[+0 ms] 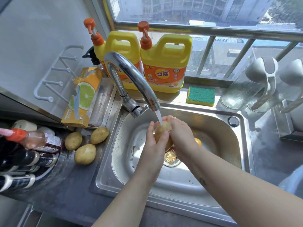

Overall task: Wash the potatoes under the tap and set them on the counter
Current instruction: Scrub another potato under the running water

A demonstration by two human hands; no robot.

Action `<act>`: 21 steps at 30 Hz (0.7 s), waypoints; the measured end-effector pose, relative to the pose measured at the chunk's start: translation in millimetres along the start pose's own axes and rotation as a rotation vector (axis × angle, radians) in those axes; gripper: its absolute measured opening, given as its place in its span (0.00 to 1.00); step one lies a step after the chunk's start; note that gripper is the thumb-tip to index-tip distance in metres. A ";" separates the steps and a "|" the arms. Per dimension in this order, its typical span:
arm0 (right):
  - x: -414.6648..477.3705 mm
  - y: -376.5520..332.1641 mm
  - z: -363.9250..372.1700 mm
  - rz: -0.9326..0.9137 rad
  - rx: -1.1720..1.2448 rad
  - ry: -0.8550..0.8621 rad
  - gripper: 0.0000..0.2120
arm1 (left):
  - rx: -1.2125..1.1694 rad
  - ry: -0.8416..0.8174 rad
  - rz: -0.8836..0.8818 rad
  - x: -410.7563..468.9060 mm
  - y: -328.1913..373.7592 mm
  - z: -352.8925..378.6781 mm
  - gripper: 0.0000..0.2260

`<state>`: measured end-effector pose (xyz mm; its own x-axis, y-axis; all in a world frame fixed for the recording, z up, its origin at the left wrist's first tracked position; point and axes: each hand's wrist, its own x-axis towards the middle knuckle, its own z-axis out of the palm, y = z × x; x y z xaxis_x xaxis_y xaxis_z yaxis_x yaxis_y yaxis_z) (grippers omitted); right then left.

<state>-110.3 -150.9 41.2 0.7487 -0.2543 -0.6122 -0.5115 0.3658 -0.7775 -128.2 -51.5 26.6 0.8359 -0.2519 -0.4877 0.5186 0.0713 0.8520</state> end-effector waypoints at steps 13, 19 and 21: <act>-6.7 4.9 -24.2 -0.213 -0.240 -0.423 0.21 | -0.216 0.116 -0.421 10.7 35.8 -4.6 0.10; 1.6 3.1 -8.3 -0.231 -0.211 -0.203 0.12 | -0.289 0.085 -0.280 2.8 35.3 -2.4 0.15; 7.0 1.5 -4.8 -0.137 -0.110 -0.099 0.15 | -0.215 0.040 -0.164 -0.6 29.2 -2.8 0.16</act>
<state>-107.8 -156.4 35.0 0.8497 -0.2036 -0.4863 -0.4405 0.2327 -0.8671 -113.1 -46.6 51.2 0.7415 -0.2392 -0.6269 0.6707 0.2373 0.7028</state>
